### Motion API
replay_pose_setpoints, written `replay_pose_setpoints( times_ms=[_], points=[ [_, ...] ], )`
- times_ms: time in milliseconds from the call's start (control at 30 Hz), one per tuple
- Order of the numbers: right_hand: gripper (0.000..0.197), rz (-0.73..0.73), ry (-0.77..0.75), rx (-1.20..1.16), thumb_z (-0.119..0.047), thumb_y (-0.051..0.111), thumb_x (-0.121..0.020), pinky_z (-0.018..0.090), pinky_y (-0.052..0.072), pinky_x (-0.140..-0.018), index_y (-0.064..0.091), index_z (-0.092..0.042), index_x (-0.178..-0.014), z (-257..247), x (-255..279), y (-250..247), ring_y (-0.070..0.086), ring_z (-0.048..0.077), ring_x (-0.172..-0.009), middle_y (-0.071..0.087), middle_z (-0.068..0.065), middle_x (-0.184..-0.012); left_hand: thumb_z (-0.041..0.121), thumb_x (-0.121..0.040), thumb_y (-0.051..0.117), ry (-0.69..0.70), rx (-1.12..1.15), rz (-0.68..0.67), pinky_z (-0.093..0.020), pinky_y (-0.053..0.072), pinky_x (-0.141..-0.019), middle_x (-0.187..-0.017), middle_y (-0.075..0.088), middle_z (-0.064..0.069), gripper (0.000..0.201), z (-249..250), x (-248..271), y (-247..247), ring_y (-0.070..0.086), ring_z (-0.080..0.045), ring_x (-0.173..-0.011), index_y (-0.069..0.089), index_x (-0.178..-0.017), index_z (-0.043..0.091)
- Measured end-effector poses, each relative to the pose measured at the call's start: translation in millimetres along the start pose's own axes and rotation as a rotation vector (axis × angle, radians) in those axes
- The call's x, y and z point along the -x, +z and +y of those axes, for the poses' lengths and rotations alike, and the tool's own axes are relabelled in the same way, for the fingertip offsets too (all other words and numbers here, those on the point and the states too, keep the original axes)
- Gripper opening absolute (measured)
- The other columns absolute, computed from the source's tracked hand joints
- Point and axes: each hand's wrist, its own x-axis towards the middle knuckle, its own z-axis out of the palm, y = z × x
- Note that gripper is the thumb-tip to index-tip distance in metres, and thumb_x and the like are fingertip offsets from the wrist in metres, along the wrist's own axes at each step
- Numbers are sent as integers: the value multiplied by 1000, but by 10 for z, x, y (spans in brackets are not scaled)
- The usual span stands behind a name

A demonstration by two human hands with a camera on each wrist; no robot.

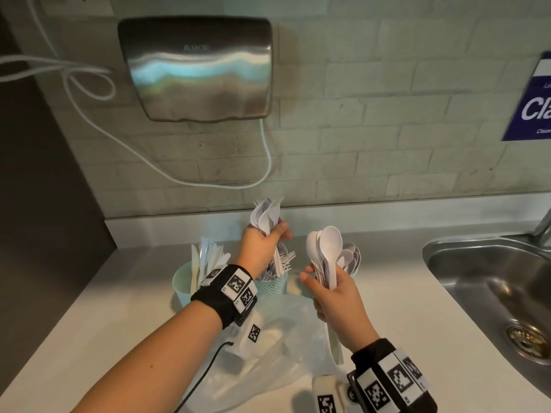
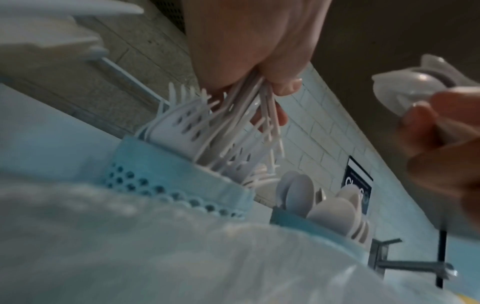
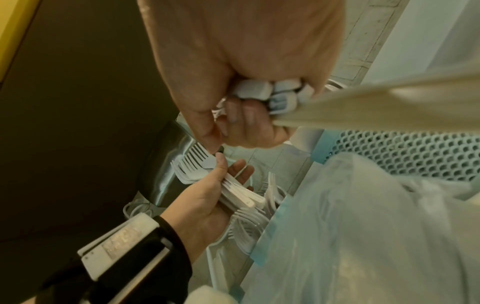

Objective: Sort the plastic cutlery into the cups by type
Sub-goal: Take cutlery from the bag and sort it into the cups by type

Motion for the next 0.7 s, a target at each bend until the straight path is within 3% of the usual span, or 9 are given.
replay_pose_setpoints(
  times_ms=[67, 167, 300, 367, 467, 567, 700],
  points=[
    [4, -4, 6, 5, -13, 66, -87, 18, 30, -38, 62, -14, -88, 21, 7, 7, 34, 6, -38, 44, -12, -43, 21, -89, 62, -13, -55, -9, -29, 52, -63, -74, 71, -7, 17, -70, 27, 7, 61, -17, -60, 69, -74, 18],
    [5, -13, 13, 12, -14, 67, -86, 18, 30, -38, 62, -15, -86, 34, 23, 11, 34, 7, -38, 44, -11, -46, 23, -87, 64, -35, -59, -15, -36, 55, -72, -76, 73, -7, 19, -80, 55, 31, 68, -25, -71, 67, -68, 25],
    [10, -33, 18, 48, -14, 68, -85, 19, 31, -39, 62, -11, -93, 44, 10, 5, 34, 8, -38, 43, -5, -51, 18, -91, 59, -60, 67, 30, -34, 55, -69, -67, 68, -5, 18, 57, -28, 4, 65, -16, -59, 61, -74, 14],
    [9, -32, 29, 72, -13, 67, -86, 19, 31, -38, 63, -11, -93, 56, -16, 30, 34, 8, -38, 41, -4, -51, 19, -91, 59, -51, 60, 38, -35, 53, -71, -62, 61, -2, 16, 81, -87, -34, 61, -15, -57, 59, -74, 17],
    [9, 12, 71, 63, -11, 64, -87, 18, 30, -36, 60, -13, -80, 109, -122, 114, 34, 6, -35, 42, -4, -51, 20, -91, 59, -24, -42, -24, -31, 50, -68, -63, 60, 1, 14, 64, -103, -67, 60, -17, -64, 57, -77, 24],
    [18, 42, 66, 173, -6, 65, -83, 21, 34, -46, 57, -20, -76, 178, -287, 187, 43, 7, -46, 50, -4, -60, 20, -91, 59, -34, -111, -67, -25, 50, -65, -69, 64, 3, 16, 1, -79, -81, 62, -14, -68, 58, -76, 24],
    [27, 12, 82, 302, -2, 70, -75, 25, 39, -54, 52, -21, -81, 219, -423, 279, 47, 12, -57, 53, -2, -71, 21, -93, 56, -99, -82, -35, -20, 47, -62, -73, 69, 2, 17, -73, -87, -105, 64, -4, -63, 65, -84, 9]
  ],
)
